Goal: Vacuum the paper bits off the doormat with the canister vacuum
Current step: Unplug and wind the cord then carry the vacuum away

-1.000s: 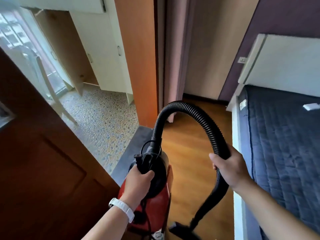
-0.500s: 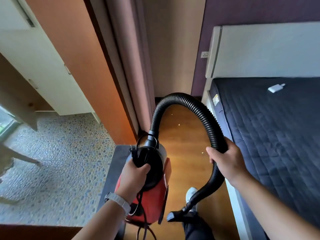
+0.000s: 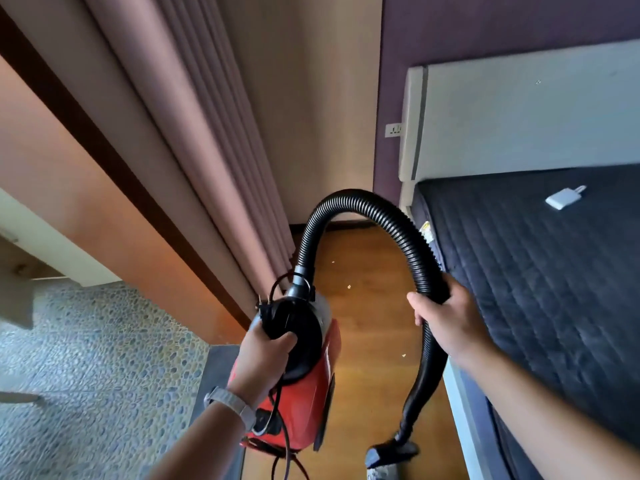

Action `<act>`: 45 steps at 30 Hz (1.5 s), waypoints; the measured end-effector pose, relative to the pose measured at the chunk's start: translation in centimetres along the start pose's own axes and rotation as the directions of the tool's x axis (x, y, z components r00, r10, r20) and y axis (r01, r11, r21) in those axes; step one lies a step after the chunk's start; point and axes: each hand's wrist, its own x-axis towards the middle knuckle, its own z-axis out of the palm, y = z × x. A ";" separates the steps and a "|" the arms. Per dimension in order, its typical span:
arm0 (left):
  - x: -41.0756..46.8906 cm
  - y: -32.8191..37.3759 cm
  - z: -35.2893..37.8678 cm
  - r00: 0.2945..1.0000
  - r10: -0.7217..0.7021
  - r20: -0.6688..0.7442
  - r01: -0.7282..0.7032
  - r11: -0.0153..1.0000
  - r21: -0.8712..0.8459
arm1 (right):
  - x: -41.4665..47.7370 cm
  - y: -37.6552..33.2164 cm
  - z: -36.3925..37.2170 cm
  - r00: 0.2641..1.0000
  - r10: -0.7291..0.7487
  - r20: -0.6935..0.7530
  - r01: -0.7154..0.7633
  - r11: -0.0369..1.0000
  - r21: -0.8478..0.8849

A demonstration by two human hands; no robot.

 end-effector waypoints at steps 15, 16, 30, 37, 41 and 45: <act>21.9 11.0 8.4 1.000 0.014 0.016 -0.014 1.000 -0.025 | 22.3 -2.1 1.5 0.994 0.016 -0.107 -0.029 0.992 -0.123; 23.9 11.4 9.0 1.000 0.011 0.029 -0.010 1.000 -0.023 | 24.0 -2.1 1.9 0.992 0.029 -0.122 -0.046 0.990 -0.134; 44.9 20.3 14.4 0.968 0.006 0.249 -0.011 1.000 0.017 | 42.5 -5.2 5.5 0.961 0.127 -0.247 -0.165 0.977 -0.138; 50.1 21.5 16.9 0.969 -0.081 0.234 0.077 0.997 0.029 | 49.2 -4.9 6.1 0.972 0.142 -0.185 -0.169 0.975 -0.143; 52.1 22.5 18.7 0.977 -0.106 0.187 0.100 0.994 0.041 | 52.9 -4.3 6.2 0.975 0.169 -0.141 -0.184 0.978 -0.099; 53.9 24.4 20.8 0.983 -0.104 0.151 0.088 0.990 0.109 | 57.5 -2.9 5.4 0.978 0.196 -0.077 -0.201 0.978 -0.062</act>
